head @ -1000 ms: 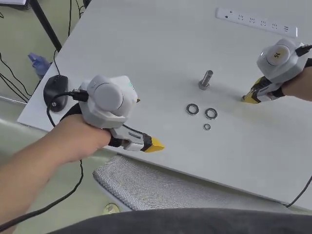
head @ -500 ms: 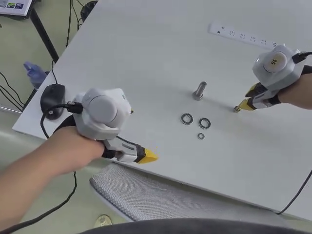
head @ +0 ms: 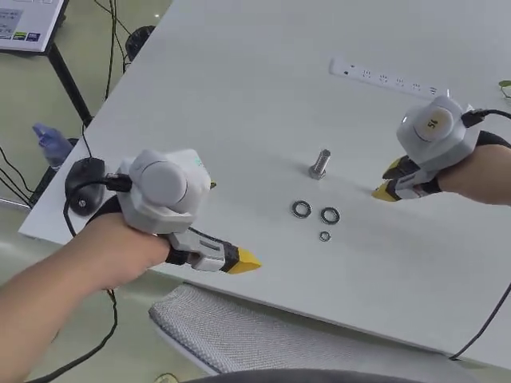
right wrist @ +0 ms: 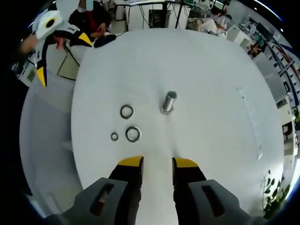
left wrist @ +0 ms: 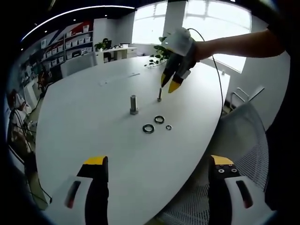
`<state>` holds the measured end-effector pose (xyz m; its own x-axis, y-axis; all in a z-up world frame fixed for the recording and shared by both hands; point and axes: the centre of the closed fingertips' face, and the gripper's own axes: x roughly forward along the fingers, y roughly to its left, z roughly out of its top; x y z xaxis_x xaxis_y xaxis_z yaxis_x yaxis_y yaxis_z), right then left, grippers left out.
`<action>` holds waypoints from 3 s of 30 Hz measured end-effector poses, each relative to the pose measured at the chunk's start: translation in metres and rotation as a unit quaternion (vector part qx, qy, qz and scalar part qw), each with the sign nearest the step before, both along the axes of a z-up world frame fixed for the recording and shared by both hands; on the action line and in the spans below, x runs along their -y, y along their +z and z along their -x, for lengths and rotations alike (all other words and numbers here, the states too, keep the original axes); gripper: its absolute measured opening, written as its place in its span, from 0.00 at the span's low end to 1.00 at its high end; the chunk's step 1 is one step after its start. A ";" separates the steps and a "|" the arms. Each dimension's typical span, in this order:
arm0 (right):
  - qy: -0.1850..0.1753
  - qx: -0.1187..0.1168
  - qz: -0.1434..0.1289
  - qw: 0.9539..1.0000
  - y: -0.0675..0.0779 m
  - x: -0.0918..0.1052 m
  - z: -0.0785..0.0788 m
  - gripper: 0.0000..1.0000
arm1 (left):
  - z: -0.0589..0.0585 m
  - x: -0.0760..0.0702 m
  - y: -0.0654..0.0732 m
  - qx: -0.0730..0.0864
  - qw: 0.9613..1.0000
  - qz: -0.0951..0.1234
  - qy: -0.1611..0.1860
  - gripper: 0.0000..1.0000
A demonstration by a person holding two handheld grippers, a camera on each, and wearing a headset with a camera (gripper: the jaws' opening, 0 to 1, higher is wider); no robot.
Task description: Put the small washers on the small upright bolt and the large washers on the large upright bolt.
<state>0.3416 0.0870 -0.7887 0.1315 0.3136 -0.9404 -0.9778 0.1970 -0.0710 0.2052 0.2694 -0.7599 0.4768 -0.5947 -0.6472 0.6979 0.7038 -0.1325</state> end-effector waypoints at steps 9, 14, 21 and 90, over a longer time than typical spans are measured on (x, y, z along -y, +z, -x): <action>0.015 -0.018 -0.002 1.000 -0.010 -0.012 0.032 0.26 | 0.005 0.001 -0.003 -0.003 1.000 -0.001 -0.002 0.88; 0.030 -0.026 0.000 0.999 -0.017 -0.019 0.050 0.25 | 0.004 -0.001 -0.006 -0.004 1.000 -0.010 -0.008 0.87; 0.055 -0.025 0.012 0.998 -0.024 -0.025 0.069 0.25 | 0.004 0.000 -0.004 0.000 1.000 -0.015 -0.013 0.87; 0.066 -0.032 0.071 0.995 -0.092 -0.049 0.063 0.14 | 0.005 -0.011 -0.011 -0.011 0.999 -0.026 -0.016 0.80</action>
<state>0.2783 0.1357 -0.8803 0.0364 0.1870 -0.9817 -0.9979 0.0593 -0.0257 0.2002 0.2807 -0.7709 0.4423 -0.5746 -0.6887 0.7180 0.6869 -0.1120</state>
